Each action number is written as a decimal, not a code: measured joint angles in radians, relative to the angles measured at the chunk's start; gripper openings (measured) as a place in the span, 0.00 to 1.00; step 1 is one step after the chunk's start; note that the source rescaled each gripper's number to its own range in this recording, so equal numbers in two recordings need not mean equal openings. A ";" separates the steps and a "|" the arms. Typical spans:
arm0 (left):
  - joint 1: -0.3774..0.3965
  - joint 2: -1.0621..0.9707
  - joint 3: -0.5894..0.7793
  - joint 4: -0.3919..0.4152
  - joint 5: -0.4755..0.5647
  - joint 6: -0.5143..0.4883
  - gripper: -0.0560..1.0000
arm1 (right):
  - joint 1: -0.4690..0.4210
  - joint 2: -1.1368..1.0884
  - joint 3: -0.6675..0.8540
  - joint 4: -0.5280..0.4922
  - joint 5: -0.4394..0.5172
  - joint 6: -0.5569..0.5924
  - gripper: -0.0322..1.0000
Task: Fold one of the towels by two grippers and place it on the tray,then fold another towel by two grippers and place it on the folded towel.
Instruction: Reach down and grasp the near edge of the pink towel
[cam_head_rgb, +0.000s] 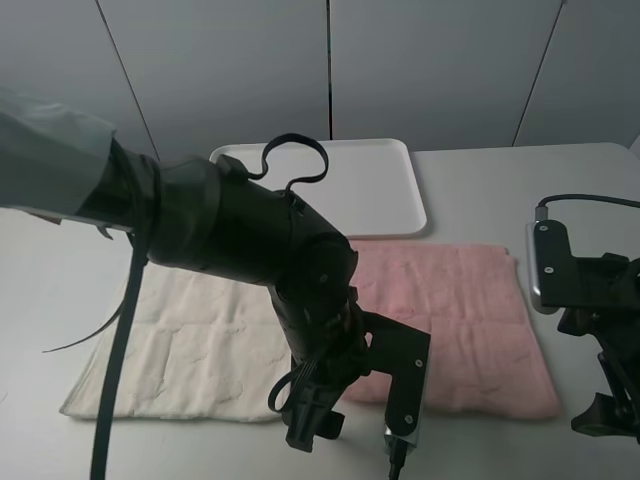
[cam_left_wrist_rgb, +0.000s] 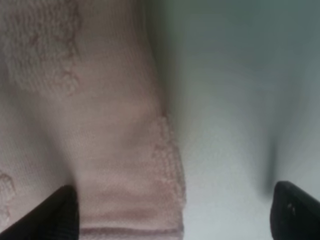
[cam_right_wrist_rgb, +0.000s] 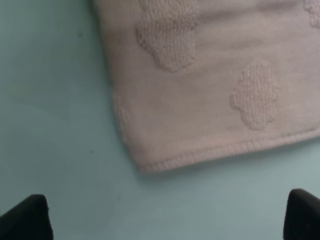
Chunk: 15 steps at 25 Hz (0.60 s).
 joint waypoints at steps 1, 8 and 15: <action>0.000 0.005 0.000 0.000 0.000 0.000 0.98 | 0.000 0.000 0.002 0.000 -0.002 0.000 1.00; 0.000 0.022 -0.004 0.000 -0.007 0.000 0.98 | 0.000 0.000 0.004 0.000 -0.030 -0.002 1.00; 0.000 0.022 -0.004 0.000 -0.009 0.000 0.98 | 0.000 0.000 0.016 0.000 -0.053 -0.019 1.00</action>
